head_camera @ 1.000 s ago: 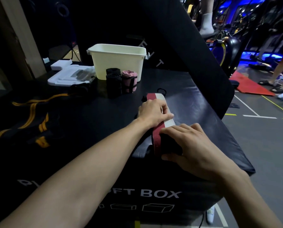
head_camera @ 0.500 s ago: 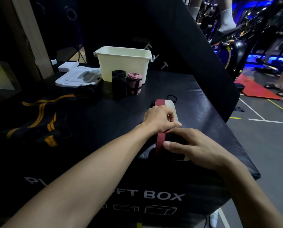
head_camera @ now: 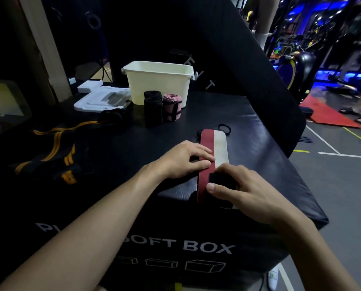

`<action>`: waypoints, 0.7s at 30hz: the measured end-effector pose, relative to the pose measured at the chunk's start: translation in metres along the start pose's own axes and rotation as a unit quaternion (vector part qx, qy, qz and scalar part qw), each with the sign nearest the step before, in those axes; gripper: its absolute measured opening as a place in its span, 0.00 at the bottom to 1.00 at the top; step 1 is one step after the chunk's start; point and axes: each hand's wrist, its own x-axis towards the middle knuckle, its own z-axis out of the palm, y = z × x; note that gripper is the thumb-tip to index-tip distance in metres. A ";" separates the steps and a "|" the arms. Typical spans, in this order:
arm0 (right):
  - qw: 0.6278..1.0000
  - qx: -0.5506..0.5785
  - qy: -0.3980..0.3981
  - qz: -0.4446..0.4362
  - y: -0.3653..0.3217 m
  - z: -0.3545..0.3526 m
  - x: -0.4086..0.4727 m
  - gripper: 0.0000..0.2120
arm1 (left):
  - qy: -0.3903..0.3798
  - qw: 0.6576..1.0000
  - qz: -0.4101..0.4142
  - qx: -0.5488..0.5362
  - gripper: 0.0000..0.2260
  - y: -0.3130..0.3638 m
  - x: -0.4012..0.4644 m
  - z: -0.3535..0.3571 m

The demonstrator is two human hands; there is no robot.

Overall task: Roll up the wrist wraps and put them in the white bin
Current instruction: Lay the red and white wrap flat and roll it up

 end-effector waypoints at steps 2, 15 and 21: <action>1.000 -0.018 0.007 0.009 0.001 0.002 0.003 0.10 | 0.018 1.000 0.006 0.010 0.10 0.001 -0.003 0.003; 0.996 -0.076 0.010 0.039 -0.007 0.002 0.021 0.17 | 0.089 0.995 -0.019 -0.047 0.13 0.002 -0.004 0.007; 0.998 -0.044 0.015 0.048 -0.007 0.002 0.027 0.17 | 0.110 0.993 -0.039 -0.003 0.22 0.004 -0.008 0.006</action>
